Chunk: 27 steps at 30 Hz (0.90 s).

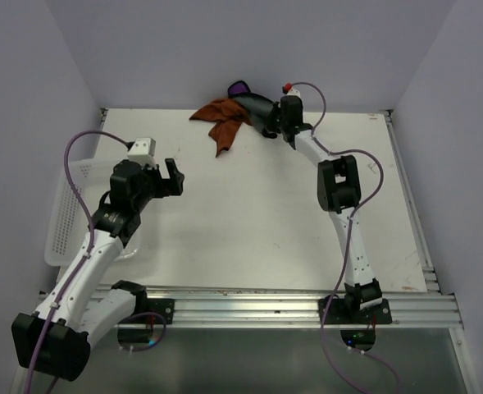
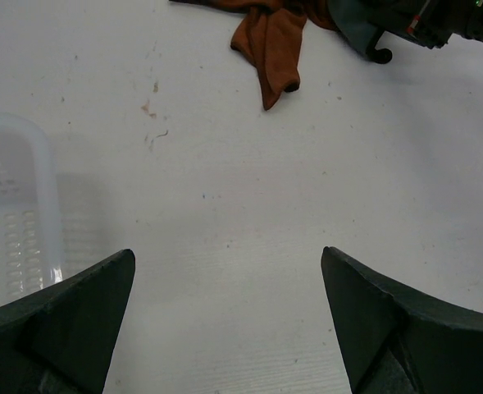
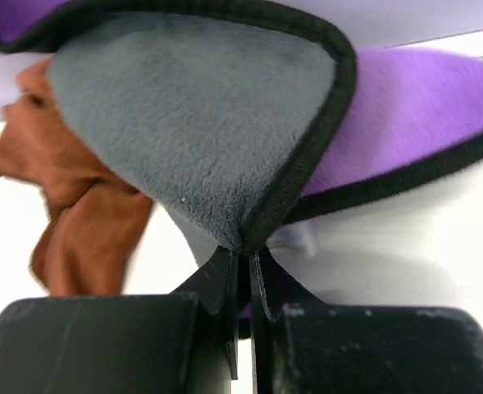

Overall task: Roll the towels
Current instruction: Grab a towel with the right arm, then move the towel to the center of the board

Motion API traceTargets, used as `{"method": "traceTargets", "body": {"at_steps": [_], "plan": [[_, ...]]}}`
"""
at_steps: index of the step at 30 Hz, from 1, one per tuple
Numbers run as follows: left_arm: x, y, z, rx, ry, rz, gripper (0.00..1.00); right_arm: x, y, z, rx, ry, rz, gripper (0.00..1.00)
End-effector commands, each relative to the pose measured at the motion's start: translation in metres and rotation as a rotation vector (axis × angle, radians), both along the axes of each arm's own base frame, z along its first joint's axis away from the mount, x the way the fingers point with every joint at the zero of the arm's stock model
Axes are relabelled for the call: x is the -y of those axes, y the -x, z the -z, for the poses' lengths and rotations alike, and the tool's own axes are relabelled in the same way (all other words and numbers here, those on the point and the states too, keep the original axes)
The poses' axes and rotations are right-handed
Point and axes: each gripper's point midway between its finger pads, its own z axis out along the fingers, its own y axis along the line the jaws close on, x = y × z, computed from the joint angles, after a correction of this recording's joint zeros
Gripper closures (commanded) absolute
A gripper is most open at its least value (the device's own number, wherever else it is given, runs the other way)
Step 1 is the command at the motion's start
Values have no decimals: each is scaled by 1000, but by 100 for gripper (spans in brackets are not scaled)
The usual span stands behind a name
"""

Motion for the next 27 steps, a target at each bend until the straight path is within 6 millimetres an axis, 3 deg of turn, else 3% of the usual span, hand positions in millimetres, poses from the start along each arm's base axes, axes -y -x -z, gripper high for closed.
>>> {"method": "traceTargets", "body": {"at_steps": [1,2,4,5,7,8,9,10,11,12,13,17,18,20,21,22,23,24,26,27], "plan": [[-1,1,-27,73,21,-3,0,-14,11,-138,200,-78,-89,100],[-1,1,-29,80,21,-4,1,-22,20,-149,204,-83,-128,100],[-2,3,-34,98,23,-7,0,-25,36,-150,168,-57,-163,100],[-2,4,-36,104,25,-5,0,-26,48,-182,208,-65,-185,100],[-2,5,-39,116,27,-5,0,-27,66,-183,186,-62,-204,100],[-4,6,-42,125,29,-8,0,-24,78,-210,219,-69,-210,100],[-4,7,-43,128,30,-8,0,-24,88,-221,226,-72,-216,100],[-3,8,-43,128,33,-4,0,-22,99,-211,193,-67,-222,100],[-3,9,-45,138,36,-1,0,-21,108,-215,192,-66,-227,100],[-1,10,-45,139,38,6,1,-17,126,-246,235,-78,-231,100],[0,10,-45,138,43,14,0,-18,141,-231,197,-73,-252,100],[10,11,-47,145,60,71,1,-13,204,-249,178,-80,-288,99],[13,11,-48,153,65,86,0,-7,228,-247,156,-86,-284,99],[23,14,-48,157,74,139,0,-4,252,-239,125,-91,-265,99],[27,15,-48,159,76,158,0,-2,267,-214,66,-100,-250,100],[31,16,-48,160,77,180,1,0,284,-223,86,-114,-245,100],[38,18,-46,153,76,207,1,4,293,-215,75,-116,-224,100],[43,19,-45,151,78,222,0,7,306,-185,19,-131,-206,100],[52,22,-42,142,79,256,1,10,325,-174,9,-171,-192,100],[54,22,-40,137,77,262,0,10,335,-147,-36,-195,-185,100]]}}
